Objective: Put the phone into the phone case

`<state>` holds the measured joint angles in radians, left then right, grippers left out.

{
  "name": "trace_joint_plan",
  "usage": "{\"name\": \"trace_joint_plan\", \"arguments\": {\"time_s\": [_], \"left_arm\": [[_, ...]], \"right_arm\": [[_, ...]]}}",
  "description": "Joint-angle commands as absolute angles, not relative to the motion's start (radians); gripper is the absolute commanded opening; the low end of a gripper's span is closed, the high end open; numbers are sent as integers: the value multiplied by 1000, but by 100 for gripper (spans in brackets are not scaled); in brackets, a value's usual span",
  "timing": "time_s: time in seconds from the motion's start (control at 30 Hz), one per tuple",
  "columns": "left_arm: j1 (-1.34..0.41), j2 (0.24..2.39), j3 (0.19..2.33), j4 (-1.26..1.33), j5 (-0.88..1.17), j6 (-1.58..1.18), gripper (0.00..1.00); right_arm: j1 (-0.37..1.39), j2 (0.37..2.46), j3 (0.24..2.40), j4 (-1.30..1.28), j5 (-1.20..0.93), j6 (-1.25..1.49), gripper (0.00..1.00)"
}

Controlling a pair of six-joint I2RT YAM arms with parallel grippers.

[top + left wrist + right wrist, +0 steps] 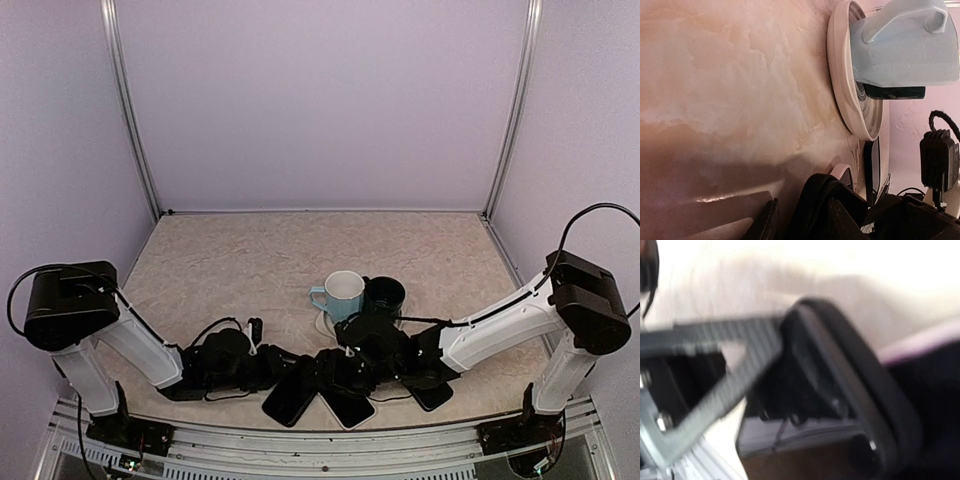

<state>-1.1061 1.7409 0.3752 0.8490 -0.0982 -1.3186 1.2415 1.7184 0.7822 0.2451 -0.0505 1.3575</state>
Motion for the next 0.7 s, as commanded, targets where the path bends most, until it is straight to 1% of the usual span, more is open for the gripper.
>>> {"name": "trace_joint_plan", "arguments": {"time_s": [0.0, 0.1, 0.2, 0.27, 0.37, 0.47, 0.57, 0.67], "left_arm": [[-1108, 1755, 304, 764, -66, -1365, 34], [-1104, 1742, 290, 766, -72, -1374, 34], [-1095, 1753, 290, 772, -62, -1383, 34], [-1088, 1769, 291, 784, -47, -1384, 34], [-1083, 1789, 294, 793, -35, -1382, 34], [-1079, 1792, 287, 804, -31, -1382, 34], [-1077, 1801, 288, 819, -24, -1386, 34], [-1078, 1819, 291, 831, -16, -1392, 34]], "right_arm": [[1189, 1802, 882, 268, 17, 1272, 67], [1183, 1847, 964, 264, 2, 1215, 65], [1183, 1908, 1070, 197, -80, 1170, 66], [1188, 1899, 1037, 188, -92, 1182, 65], [1190, 1798, 939, 119, -51, 1192, 65], [1177, 1731, 880, 69, -116, 1160, 65], [1158, 1751, 859, 132, -206, 1133, 65], [1155, 1836, 947, 86, -235, 1087, 65]]}}
